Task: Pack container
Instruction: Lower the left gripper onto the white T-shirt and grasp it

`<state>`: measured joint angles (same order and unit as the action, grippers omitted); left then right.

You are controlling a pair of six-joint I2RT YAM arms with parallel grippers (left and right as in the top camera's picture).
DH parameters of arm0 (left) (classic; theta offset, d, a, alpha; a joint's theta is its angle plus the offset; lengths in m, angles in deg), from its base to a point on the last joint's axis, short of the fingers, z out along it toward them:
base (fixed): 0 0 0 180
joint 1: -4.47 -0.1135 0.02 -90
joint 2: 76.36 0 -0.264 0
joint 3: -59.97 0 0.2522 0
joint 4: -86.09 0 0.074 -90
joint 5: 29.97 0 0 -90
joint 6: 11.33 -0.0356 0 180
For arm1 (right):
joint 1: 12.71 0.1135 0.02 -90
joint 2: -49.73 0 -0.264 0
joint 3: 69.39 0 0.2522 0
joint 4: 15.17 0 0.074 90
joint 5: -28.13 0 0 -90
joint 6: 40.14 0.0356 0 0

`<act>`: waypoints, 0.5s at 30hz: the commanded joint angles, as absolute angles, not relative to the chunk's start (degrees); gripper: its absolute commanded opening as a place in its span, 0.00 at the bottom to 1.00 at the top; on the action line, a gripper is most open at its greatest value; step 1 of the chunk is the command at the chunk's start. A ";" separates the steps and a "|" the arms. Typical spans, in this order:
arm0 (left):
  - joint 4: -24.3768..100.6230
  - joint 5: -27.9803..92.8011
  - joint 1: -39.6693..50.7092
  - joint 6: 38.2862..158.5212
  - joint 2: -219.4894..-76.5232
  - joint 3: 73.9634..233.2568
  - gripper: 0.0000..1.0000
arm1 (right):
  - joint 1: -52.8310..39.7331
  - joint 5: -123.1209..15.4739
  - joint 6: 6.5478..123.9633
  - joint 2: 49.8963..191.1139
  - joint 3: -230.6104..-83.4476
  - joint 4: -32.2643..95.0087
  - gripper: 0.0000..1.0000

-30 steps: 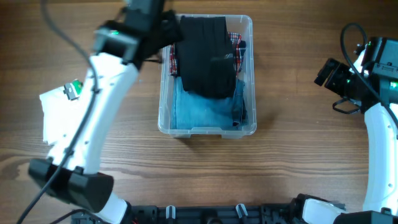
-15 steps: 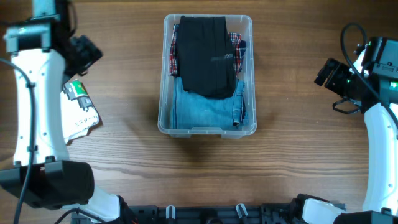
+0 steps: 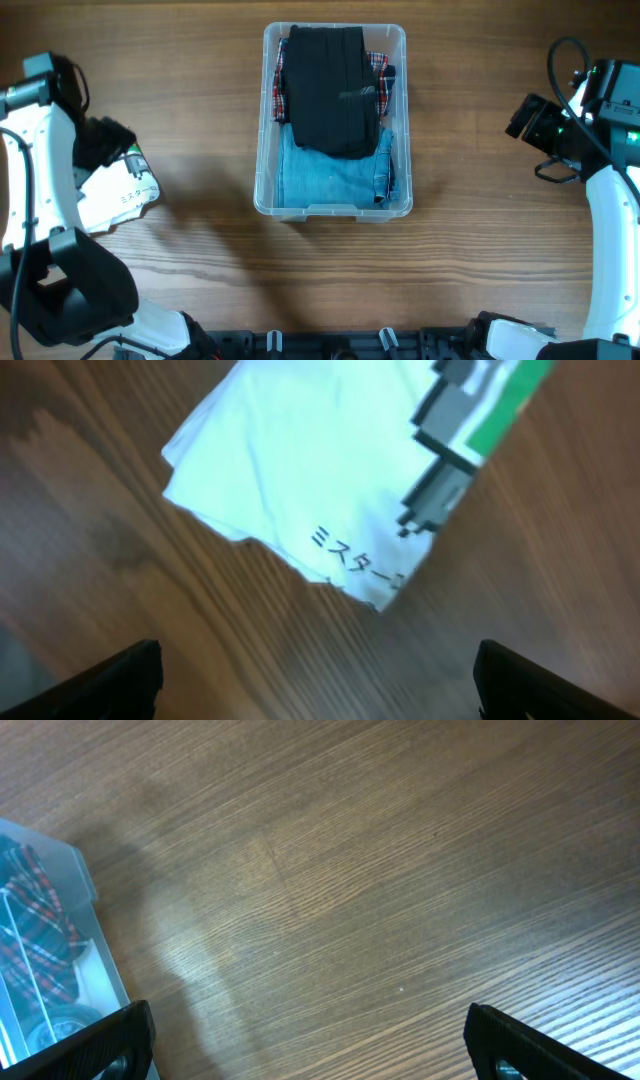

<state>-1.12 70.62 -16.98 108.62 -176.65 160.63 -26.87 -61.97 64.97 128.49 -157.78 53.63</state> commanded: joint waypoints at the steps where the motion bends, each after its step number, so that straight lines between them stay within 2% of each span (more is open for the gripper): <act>1: 2.05 70.53 -20.76 101.23 -176.72 157.09 1.00 | -27.15 -62.51 64.86 128.76 -158.35 53.44 1.00; 8: 6.83 67.75 -22.16 90.42 -176.72 155.80 1.00 | -27.15 -62.51 64.91 128.76 -158.35 53.44 1.00; 15: 12.63 68.04 -22.18 87.77 -176.89 154.42 1.00 | -27.15 -62.51 64.88 128.76 -158.35 53.41 1.00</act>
